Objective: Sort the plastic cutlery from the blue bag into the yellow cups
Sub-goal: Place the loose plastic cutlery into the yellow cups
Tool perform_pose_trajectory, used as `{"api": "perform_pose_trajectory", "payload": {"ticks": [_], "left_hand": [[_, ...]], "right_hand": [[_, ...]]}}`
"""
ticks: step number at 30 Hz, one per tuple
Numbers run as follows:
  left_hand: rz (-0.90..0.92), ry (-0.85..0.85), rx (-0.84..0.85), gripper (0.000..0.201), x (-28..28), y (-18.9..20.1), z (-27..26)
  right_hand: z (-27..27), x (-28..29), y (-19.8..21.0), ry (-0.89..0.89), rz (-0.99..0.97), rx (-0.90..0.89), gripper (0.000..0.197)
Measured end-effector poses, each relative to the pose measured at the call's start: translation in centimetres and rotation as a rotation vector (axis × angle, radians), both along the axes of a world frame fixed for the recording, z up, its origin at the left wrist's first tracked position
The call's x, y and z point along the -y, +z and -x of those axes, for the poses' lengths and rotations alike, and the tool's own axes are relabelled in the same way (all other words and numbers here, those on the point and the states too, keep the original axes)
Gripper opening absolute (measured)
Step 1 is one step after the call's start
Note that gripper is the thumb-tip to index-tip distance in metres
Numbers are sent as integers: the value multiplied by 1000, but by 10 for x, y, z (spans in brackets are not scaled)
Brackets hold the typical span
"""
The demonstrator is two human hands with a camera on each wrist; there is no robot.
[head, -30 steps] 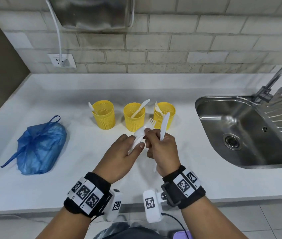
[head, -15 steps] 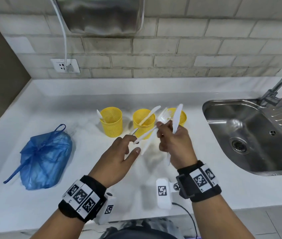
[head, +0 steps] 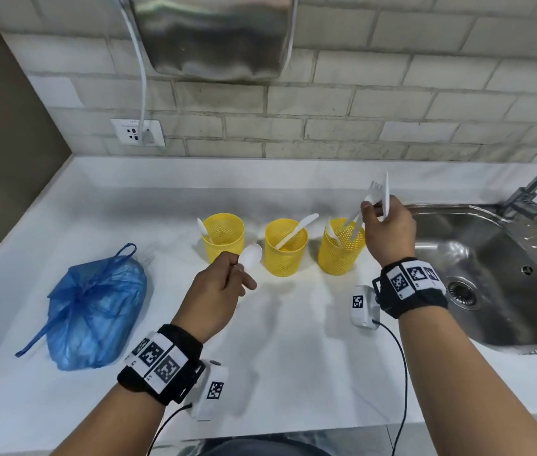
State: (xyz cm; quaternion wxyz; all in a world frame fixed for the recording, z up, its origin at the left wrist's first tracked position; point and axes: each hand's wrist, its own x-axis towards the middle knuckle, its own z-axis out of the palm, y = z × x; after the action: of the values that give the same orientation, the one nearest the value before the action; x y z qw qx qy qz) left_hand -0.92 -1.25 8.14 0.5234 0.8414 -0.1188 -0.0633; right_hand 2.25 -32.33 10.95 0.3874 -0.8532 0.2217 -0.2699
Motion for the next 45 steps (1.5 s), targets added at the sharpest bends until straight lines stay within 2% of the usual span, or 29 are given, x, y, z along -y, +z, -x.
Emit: {"api": "perform_pose_trajectory", "payload": {"ticks": [4,7,10,12,17,21,24,28,32,38,45], "left_hand": [[157,120,-70,8,0,8,-13],[-7,172,77,10,-4,14,-25],[-30,219,164,13,-8,20,-36],[-35,229,189,12,-10,26,-43],[-9,275,257,7,-16,41,-60],[-60,272,324,6,-16,51,-71],[-65,272,341,5,-18,55,-84],[-214,255,412,12,-17,60,-101],[-374,281,438,14,-15,60,-112],[-563,287,457,21,-11,41,-120],[-761,275,308,30,-4,22,-129]], "right_hand": [[-14,1,-21,3,21,-102,26],[-16,1,-35,4,28,-155,26],[-14,-2,-38,-13,-39,-176,28],[-9,-6,-35,-42,-104,-135,36],[0,-22,-23,-11,-374,56,25],[-8,-48,-14,133,-631,135,29],[-18,-73,-1,257,-722,245,26],[-35,-93,12,355,-684,308,17],[-56,-103,9,474,-645,357,23],[-76,-109,-25,495,-666,229,22],[-72,-115,-49,417,-711,51,20]]}}
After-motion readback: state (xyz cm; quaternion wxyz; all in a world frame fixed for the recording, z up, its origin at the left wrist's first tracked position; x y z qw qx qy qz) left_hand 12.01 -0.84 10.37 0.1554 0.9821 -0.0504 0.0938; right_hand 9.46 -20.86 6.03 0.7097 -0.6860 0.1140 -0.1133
